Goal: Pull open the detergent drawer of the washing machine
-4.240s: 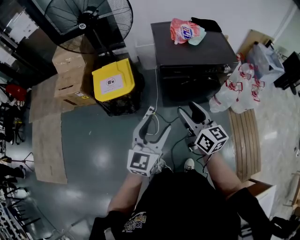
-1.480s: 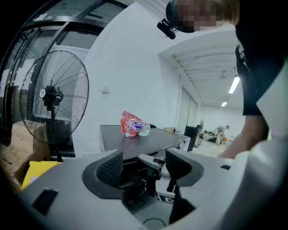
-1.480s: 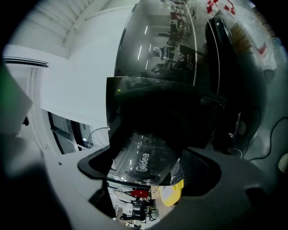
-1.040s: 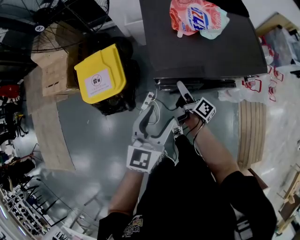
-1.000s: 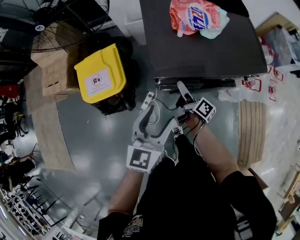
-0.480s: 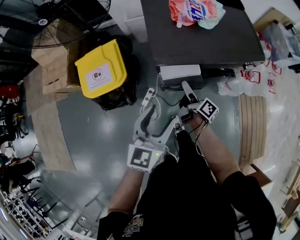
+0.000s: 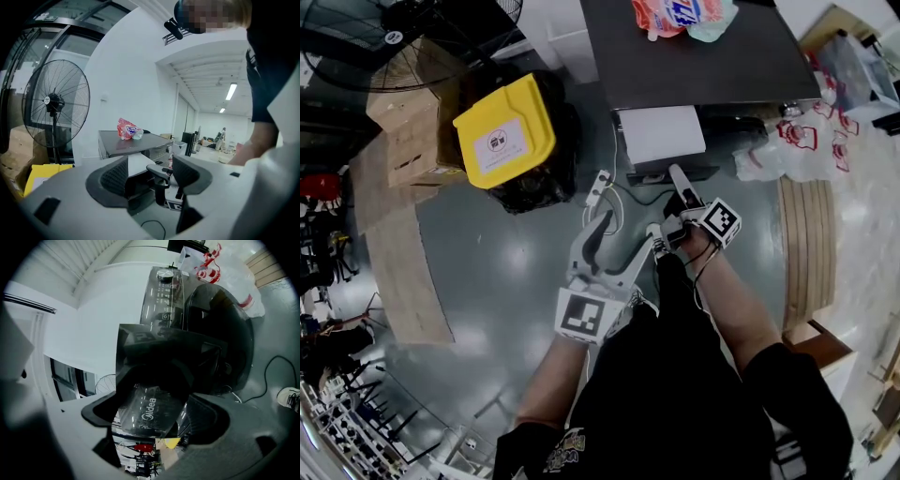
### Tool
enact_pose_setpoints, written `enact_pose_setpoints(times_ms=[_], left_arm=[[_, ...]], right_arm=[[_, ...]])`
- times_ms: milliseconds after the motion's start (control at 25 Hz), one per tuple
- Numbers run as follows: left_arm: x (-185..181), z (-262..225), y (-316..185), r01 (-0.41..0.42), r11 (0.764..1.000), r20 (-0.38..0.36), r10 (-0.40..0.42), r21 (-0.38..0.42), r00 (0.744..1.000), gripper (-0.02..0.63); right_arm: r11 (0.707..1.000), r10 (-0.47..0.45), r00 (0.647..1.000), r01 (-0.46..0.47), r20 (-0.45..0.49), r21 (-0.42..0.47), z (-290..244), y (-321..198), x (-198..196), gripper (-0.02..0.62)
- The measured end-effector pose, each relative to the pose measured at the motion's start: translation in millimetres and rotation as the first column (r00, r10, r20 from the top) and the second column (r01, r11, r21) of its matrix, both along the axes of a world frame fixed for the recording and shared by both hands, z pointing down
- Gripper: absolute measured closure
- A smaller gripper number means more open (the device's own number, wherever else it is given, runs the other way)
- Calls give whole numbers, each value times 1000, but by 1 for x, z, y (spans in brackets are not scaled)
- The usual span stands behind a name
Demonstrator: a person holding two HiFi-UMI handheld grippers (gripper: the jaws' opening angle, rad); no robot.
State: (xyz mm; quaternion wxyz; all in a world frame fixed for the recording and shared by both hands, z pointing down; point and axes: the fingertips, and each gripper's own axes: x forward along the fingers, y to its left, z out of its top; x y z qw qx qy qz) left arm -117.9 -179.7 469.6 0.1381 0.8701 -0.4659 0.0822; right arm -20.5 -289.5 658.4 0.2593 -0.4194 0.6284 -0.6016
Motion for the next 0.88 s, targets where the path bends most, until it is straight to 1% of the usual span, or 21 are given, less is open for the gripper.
enact_pose_setpoints(times_ms=[320, 440, 480, 600, 680, 760, 840, 880], left_arm=[[2, -3, 39, -6, 1000, 5, 6, 8, 1000, 336], [1, -3, 53, -7, 1000, 6, 7, 9, 1000, 334], [1, -4, 57, -8, 1000, 6, 8, 12, 1000, 335], [0, -6, 70, -6, 1000, 1, 6, 20, 1000, 334], [-2, -9, 80, -4, 1000, -2, 4, 25, 1000, 335], [-4, -11, 91, -4, 1000, -3, 4, 31, 1000, 335], [-7, -14, 101, -3, 999, -12, 3, 36, 1000, 335], [-7, -16, 107, -4, 999, -17, 4, 42, 1000, 336]], right_arm=[[1000, 2, 1000, -2, 2, -10, 5, 40, 6, 132], [999, 9, 1000, -9, 3, -32, 8, 53, 6, 132], [999, 6, 1000, -7, -7, -42, 10, 57, 7, 154], [999, -34, 998, 31, -49, -45, 12, 78, 6, 173], [997, -72, 995, 70, -73, -30, 7, 94, 2, 174], [994, -107, 990, 107, -96, -7, -1, 109, -3, 199], [988, -141, 983, 148, -114, 52, -17, 120, -10, 235], [980, -160, 978, 174, -132, 100, -29, 124, -14, 263]])
